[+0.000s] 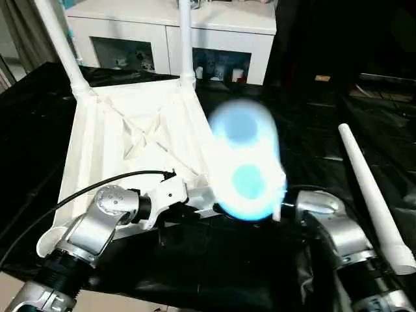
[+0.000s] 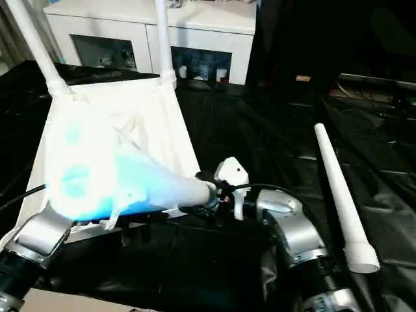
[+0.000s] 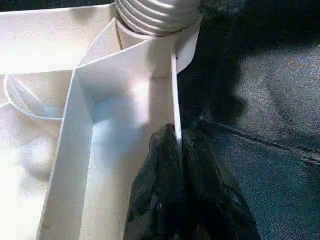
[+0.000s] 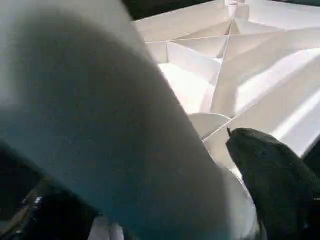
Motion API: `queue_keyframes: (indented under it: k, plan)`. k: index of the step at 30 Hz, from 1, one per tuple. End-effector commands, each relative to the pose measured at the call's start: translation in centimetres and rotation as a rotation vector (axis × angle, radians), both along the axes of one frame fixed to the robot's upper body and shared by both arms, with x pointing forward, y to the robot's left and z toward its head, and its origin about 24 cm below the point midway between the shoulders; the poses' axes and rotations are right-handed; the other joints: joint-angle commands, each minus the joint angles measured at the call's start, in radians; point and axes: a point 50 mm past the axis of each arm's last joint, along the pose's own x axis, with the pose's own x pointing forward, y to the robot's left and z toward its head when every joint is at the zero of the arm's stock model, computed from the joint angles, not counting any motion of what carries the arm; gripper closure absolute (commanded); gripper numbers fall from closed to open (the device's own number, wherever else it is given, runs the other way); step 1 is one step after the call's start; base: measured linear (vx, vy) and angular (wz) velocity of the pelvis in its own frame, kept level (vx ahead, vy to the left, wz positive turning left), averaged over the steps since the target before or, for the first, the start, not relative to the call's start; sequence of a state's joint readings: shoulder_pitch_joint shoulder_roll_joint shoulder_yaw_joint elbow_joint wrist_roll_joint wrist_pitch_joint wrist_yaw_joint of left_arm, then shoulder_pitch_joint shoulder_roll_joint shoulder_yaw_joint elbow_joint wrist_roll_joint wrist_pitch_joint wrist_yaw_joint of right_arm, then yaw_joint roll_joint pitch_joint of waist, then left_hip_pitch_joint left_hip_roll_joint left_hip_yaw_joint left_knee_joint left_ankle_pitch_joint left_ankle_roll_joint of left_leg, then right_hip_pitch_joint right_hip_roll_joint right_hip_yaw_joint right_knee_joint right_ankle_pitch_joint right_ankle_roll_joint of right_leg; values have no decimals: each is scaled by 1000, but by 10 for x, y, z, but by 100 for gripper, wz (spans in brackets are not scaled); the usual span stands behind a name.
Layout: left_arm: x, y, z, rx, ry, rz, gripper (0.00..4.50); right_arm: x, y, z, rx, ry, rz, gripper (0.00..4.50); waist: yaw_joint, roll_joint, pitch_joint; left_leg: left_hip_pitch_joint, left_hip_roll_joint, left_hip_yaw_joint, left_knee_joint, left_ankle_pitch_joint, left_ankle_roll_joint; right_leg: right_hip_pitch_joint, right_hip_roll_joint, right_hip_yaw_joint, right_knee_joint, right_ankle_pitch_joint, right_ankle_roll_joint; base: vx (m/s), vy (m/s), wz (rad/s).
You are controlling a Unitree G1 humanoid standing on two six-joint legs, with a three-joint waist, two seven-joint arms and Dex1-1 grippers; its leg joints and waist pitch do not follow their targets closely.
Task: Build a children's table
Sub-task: Insert table leg to table base
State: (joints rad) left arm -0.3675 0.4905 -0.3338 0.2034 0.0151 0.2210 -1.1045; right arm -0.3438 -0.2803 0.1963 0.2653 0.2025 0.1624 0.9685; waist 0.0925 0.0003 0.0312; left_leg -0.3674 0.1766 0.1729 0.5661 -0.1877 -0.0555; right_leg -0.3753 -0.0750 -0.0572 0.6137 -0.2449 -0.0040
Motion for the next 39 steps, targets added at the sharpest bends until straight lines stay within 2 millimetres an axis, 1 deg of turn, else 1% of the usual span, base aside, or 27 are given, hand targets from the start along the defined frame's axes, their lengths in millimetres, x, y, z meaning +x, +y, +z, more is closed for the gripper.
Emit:
queue_keyframes:
  k: [1,3,4,6,7,10,13,15,16,18,20,21,22,23,24,25,29,30,32,34,35,36,37,38,39]
  plan:
    - [-11,-1,-19,57,90,-37,450,-1,-3,-1,18,17,-14,90,1,-1,-47,11,56,-16,-52,-61,90,45,-70,47,-49,159,-252,0,0,0]
    - [-12,0,-19,62,92,-36,450,-1,-3,-2,17,22,-17,98,1,-1,-47,11,56,-16,-52,-64,87,45,-70,46,-48,155,-251,0,0,0]
    - [-12,1,-19,64,92,-36,450,-1,-4,-2,20,27,-20,106,2,1,-47,11,55,-16,-52,-64,86,45,-70,47,-48,156,-251,0,0,0]
    - [-11,2,-19,70,90,-37,450,1,-6,-1,28,32,-43,122,2,0,-48,11,55,-16,-51,-66,83,46,-71,47,-48,156,-252,0,0,0]
    - [-11,3,-19,70,86,-35,450,3,-8,0,44,38,-60,137,2,0,-48,10,55,-16,-51,-66,82,46,-71,47,-47,157,-254,0,0,0]
    - [-8,3,-18,68,64,-24,450,7,-11,2,80,52,-99,155,2,-1,-50,11,53,-16,-49,-55,84,47,-70,47,-45,171,-258,0,0,0]
    - [-8,4,-18,69,64,-21,450,8,-14,4,143,85,-124,182,3,-1,-51,10,54,-16,-47,-49,92,48,-71,47,-43,185,-262,0,0,0]
    - [-7,4,-18,69,55,-14,450,10,-16,4,199,121,-153,189,3,-1,-51,10,54,-16,-47,-51,94,47,-72,47,-43,179,-263,0,0,0]
    - [-5,4,-18,68,44,-4,450,11,-19,4,266,164,-173,191,3,-1,-50,10,53,-16,-46,-58,94,47,-71,46,-43,169,-266,0,0,0]
    - [-5,3,-18,68,39,0,450,11,-21,4,295,181,-182,194,4,-1,-50,10,55,-16,-47,-66,90,46,-72,46,-44,155,-267,0,0,0]
    - [-3,2,-19,63,26,8,450,12,-22,5,314,188,-183,194,3,0,-47,11,55,-15,-49,-94,75,44,-72,46,-48,105,-264,0,0,0]
    - [-3,2,-19,62,25,9,450,13,-22,5,315,189,-182,194,3,-1,-46,12,55,-15,-51,-110,64,44,-73,46,-50,75,-259,0,0,0]
    - [-3,1,-19,60,20,8,450,13,-22,6,318,193,-180,195,3,-4,-45,11,55,-15,-52,-122,56,45,-74,47,-52,50,-252,0,0,0]
    - [-3,1,-19,60,20,8,450,13,-22,6,318,193,-180,195,4,-3,-45,11,56,-15,-52,-127,53,43,-75,47,-52,39,-249,0,0,0]
    - [-3,0,-19,62,17,6,450,13,-22,6,324,202,-177,195,3,-5,-44,12,56,-15,-53,-133,48,42,-75,47,-55,20,-244,0,0,0]
    - [-2,0,-19,60,12,7,450,12,-22,7,331,208,-172,195,4,-3,-44,12,56,-16,-54,-131,45,42,-75,47,-55,10,-241,0,0,0]
    - [1,-1,-16,39,-29,23,450,14,-23,11,348,213,-169,195,5,-4,-46,11,55,-16,-52,-119,47,41,-75,47,-53,25,-237,0,0,0]
    - [3,-1,-14,32,-41,35,423,15,-23,12,350,212,-169,195,5,-4,-47,11,55,-15,-51,-113,47,41,-75,47,-52,32,-237,0,0,0]
    - [10,-3,-2,-76,-62,85,395,19,-24,16,340,191,-177,195,6,-5,-47,10,55,-14,-50,-110,46,41,-76,48,-51,36,-241,0,0,0]
    - [11,-3,4,-133,-49,91,383,20,-24,17,331,181,-178,195,10,-4,-50,8,54,-15,-48,-99,43,41,-76,46,-47,53,-247,0,0,0]
    - [13,-2,19,-229,-50,99,371,20,-23,19,310,171,-172,195,10,-2,-50,9,54,-14,-47,-95,40,40,-76,46,-45,61,-251,0,0,0]
    - [13,-2,24,-262,-50,101,359,21,-22,19,303,167,-169,195,12,-4,-51,8,54,-14,-46,-85,37,40,-75,45,-42,85,-259,0,0,0]
    - [14,2,41,-357,-36,98,351,21,-21,21,270,153,-156,195,12,-7,-52,8,53,-13,-44,-67,37,41,-72,44,-36,126,-270,0,0,0]
    - [14,4,46,-382,-26,94,346,21,-20,22,257,148,-152,195,13,-6,-53,7,51,-14,-42,-56,42,41,-71,44,-34,146,-276,0,0,0]
    - [14,5,53,-419,-11,88,338,21,-19,22,241,141,-146,195,11,-8,-53,8,48,-11,-41,-44,49,40,-66,43,-32,175,-283,0,0,0]
